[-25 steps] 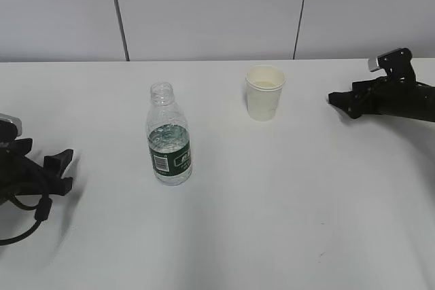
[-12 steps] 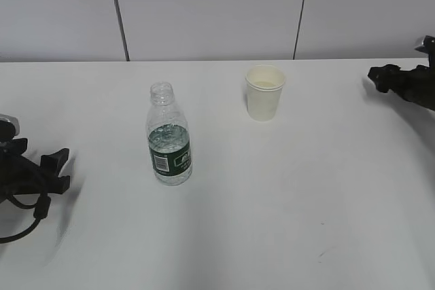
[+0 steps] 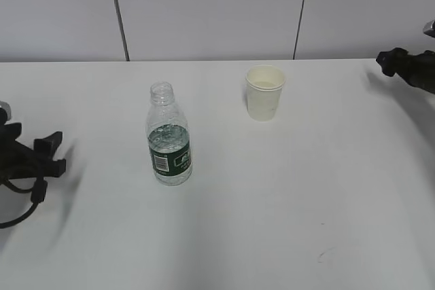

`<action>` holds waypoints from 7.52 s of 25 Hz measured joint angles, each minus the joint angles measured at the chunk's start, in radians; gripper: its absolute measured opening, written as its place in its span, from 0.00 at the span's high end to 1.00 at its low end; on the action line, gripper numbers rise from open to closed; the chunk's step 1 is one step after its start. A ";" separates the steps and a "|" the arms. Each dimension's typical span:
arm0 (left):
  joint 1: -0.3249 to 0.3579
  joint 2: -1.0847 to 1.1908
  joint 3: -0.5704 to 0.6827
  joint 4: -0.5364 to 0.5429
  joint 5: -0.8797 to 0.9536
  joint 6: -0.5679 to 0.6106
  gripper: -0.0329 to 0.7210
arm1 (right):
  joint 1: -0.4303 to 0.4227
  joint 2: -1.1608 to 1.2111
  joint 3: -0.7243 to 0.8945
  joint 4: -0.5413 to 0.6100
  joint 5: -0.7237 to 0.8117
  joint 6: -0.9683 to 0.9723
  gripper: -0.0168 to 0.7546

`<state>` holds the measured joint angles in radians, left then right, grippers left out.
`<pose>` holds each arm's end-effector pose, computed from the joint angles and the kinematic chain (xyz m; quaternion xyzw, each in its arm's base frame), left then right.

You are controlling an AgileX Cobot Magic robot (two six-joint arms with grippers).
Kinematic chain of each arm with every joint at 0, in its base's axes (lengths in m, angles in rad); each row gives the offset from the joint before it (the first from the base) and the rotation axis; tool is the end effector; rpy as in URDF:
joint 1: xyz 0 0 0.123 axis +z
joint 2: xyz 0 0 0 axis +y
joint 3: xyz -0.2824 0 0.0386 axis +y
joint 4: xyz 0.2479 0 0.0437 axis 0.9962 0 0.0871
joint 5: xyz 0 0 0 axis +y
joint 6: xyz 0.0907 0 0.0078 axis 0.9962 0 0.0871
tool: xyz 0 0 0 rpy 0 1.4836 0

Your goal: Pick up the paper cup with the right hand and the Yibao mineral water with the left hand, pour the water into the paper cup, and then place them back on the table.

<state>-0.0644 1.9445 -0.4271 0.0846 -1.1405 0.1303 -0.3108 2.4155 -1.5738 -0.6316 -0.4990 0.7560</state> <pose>0.2818 -0.0252 0.1004 0.1148 0.7937 -0.0006 0.5974 0.4999 -0.1336 0.0966 0.1184 0.8037 0.0804 0.5775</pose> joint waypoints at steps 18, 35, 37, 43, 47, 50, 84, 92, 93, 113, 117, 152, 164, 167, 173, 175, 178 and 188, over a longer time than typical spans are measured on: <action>0.000 -0.395 -0.606 -0.085 1.690 0.000 0.39 | 0.000 0.000 -0.067 -0.257 0.127 0.255 0.21; 0.000 -0.799 -0.497 -0.097 2.105 -0.001 0.39 | 0.000 -0.141 -0.127 -1.168 0.082 1.237 0.21; 0.000 -0.848 -0.460 -0.097 2.126 -0.001 0.39 | 0.000 -0.155 -0.147 -1.198 0.025 1.304 0.21; 0.000 -1.087 -0.278 -0.180 2.058 -0.001 0.39 | 0.000 -0.178 -0.163 -1.222 -0.044 1.352 0.21; 0.000 -1.274 -0.142 -0.243 2.009 -0.001 0.39 | 0.000 -0.178 -0.167 -1.223 -0.080 1.354 0.21; 0.000 -1.401 -0.072 -0.251 1.972 -0.001 0.39 | 0.000 -0.178 -0.168 -1.223 -0.091 1.354 0.21; 0.000 -1.945 -0.118 -0.293 2.159 -0.001 0.40 | -0.002 -0.270 -0.169 -1.223 -0.303 1.287 0.21; 0.000 -1.946 -0.105 -0.289 2.243 -0.001 0.41 | -0.032 -0.313 -0.167 -1.223 -0.483 1.290 0.21; 0.000 -1.946 -0.105 -0.289 2.244 -0.001 0.41 | -0.037 -0.321 -0.167 -1.223 -0.490 1.291 0.21; 0.000 -1.947 -0.105 -0.324 2.244 -0.001 0.42 | -0.042 -0.349 -0.167 -1.223 -0.505 1.293 0.21; 0.000 -1.947 -0.105 -0.325 2.244 -0.001 0.43 | -0.042 -0.349 -0.167 -1.223 -0.505 1.293 0.21; 0.000 -1.947 -0.105 -0.325 2.244 -0.001 0.46 | 0.151 -0.713 0.635 -0.494 0.238 0.416 0.22; 0.000 -1.947 -0.105 -0.325 2.244 -0.002 0.46 | 0.246 -1.062 0.837 -0.161 0.490 0.159 0.22; 0.000 -1.947 -0.105 -0.325 2.244 -0.002 0.46 | 0.277 -1.153 0.890 -0.073 0.580 0.052 0.22; 0.000 -1.947 -0.105 -0.325 2.244 -0.002 0.46 | 0.334 -1.314 0.927 0.131 0.833 -0.189 0.22; 0.000 -1.947 -0.105 -0.325 2.244 -0.002 0.46 | 0.348 -1.365 0.927 0.194 0.906 -0.272 0.22; 0.000 -1.947 -0.105 -0.325 2.244 -0.002 0.46 | 0.357 -1.448 0.927 0.278 1.014 -0.395 0.22; 0.000 -1.947 -0.105 -0.325 2.244 -0.002 0.46 | 0.359 -1.754 0.927 0.513 1.367 -0.693 0.22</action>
<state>-0.0644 -0.0023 -0.5320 -0.2400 1.1040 0.1286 0.0486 0.6611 -0.6468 -0.1183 0.8678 0.0634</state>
